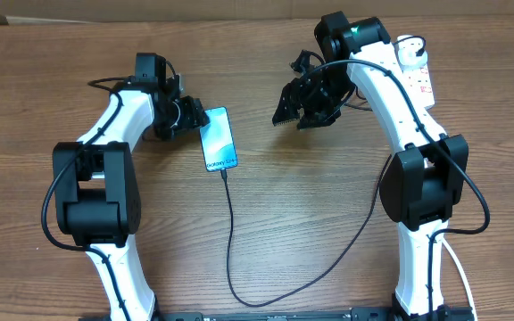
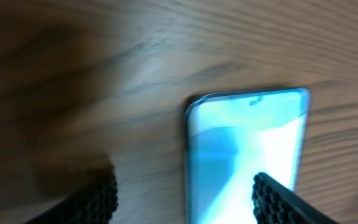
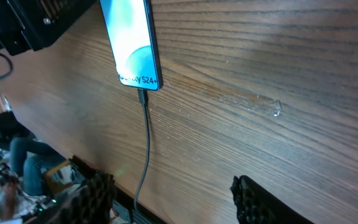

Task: Plug charger to phone and switch on socket
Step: 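Move the right gripper to the white power strip's switch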

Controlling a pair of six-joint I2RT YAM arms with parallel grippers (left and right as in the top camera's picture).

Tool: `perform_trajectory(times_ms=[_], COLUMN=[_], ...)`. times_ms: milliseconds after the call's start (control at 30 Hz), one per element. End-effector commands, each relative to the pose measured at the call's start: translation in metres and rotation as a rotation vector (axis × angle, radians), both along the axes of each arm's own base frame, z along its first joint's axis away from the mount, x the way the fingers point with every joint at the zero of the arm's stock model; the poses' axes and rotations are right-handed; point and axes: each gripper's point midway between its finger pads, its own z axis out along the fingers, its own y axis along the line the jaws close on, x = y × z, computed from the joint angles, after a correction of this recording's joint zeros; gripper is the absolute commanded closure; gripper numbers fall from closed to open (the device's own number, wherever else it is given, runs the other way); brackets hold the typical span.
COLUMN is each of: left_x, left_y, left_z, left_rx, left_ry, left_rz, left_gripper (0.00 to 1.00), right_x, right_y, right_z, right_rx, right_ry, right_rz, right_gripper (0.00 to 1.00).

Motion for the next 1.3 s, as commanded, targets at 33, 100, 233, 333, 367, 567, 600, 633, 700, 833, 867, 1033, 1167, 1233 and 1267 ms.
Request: perform_trajectory(times_ms=[33,100,233,333,367,567,600,633,700,833,867,1033,1167,1233,1267], left_x=[0.024,0.023,0.016,0.003,-0.003,-0.039,-0.044,-0.049,-0.057,-0.065,-0.065,-0.062,-0.062,-0.062,-0.062], left_y=[0.042,0.050,0.054,0.053,0.053,0.055,0.055,0.055,0.055,0.055,0.055,0.055,0.055,0.055,0.055], left_z=[0.073,0.107,0.182,0.229,0.244,0.310,0.318,0.325,0.334,0.335,0.335,0.332,0.331,0.331,0.331], left_rx=[0.209,0.256,0.270,0.262,0.261,0.258,0.256,0.255,0.253,0.253,0.253,0.254,0.254,0.254,0.254], left_ry=[-0.113,-0.135,-0.217,-0.279,-0.299,-0.409,-0.429,-0.445,-0.463,-0.454,-0.454,-0.444,-0.442,-0.442,-0.442], left_rz=[0.065,0.082,0.100,0.107,0.110,0.126,0.129,0.131,0.133,0.132,0.132,0.131,0.131,0.130,0.131], left_gripper=[0.32,0.33,0.31,0.22,0.12,0.00,0.00,0.00,0.00,0.00,0.00,0.00,0.01,0.00,0.00], right_x=[0.005,0.010,0.021,0.028,0.029,0.030,0.029,0.029,0.027,0.027,0.027,0.035,0.047,0.054,0.057], right_y=[-0.005,-0.010,-0.029,-0.053,-0.063,-0.151,-0.167,-0.180,-0.204,-0.247,-0.256,-0.294,-0.305,-0.316,-0.321], right_z=[0.026,0.036,0.075,0.111,0.121,0.153,0.153,0.153,0.152,0.152,0.152,0.153,0.157,0.153,0.150], right_rx=[0.024,0.032,0.055,0.067,0.065,-0.031,-0.046,-0.056,-0.068,-0.087,-0.091,-0.154,-0.178,-0.233,-0.257], right_ry=[-0.079,-0.110,-0.211,-0.299,-0.325,-0.400,-0.395,-0.389,-0.374,-0.372,-0.376,-0.430,-0.493,-0.514,-0.520], right_rz=[-0.008,-0.023,-0.070,-0.124,-0.147,-0.340,-0.377,-0.406,-0.463,-0.564,-0.584,-0.661,-0.673,-0.686,-0.691], right_gripper=[0.50,0.57,0.61,0.61,0.61,0.61,0.62,0.62,0.66,0.74,0.75,0.85,0.68,0.40,0.32])
